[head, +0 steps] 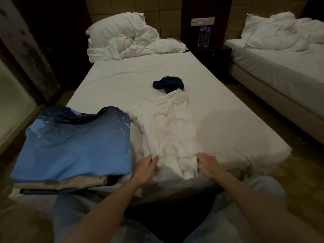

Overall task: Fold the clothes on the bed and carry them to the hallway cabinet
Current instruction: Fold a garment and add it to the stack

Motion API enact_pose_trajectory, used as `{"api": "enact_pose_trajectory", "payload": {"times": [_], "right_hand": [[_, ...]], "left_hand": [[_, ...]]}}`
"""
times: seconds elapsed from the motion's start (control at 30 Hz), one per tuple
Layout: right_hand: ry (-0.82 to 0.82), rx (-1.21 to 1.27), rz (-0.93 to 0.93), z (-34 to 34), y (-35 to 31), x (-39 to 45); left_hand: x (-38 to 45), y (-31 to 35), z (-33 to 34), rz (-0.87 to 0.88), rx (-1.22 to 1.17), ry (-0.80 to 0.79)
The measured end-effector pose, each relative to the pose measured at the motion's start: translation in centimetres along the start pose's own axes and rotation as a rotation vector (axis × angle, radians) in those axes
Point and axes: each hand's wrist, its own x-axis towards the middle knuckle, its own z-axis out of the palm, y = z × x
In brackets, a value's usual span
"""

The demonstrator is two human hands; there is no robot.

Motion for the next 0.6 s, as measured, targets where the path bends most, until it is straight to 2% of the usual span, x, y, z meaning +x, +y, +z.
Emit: {"api": "enact_pose_trajectory", "payload": {"times": [0.13,0.23,0.43,0.6], "right_hand": [[0.046,0.403,0.168,-2.2,-0.3,2.0],[0.172,0.651,0.260,-5.6,-2.4,4.1],[0.359,0.806,0.070,-11.8,-4.5,9.7],[0.409,0.899,0.068,-14.0,-4.8,16.3]], "left_hand": [[1.2,1.7,-2.3,-0.044,-0.127,-0.075],[3.7,3.5,-3.7,-0.097,-0.341,0.068],[11.0,5.9,-9.0,-0.150,-0.723,0.259],[16.8,5.7,-12.5,-0.230,-1.095,0.276]]}}
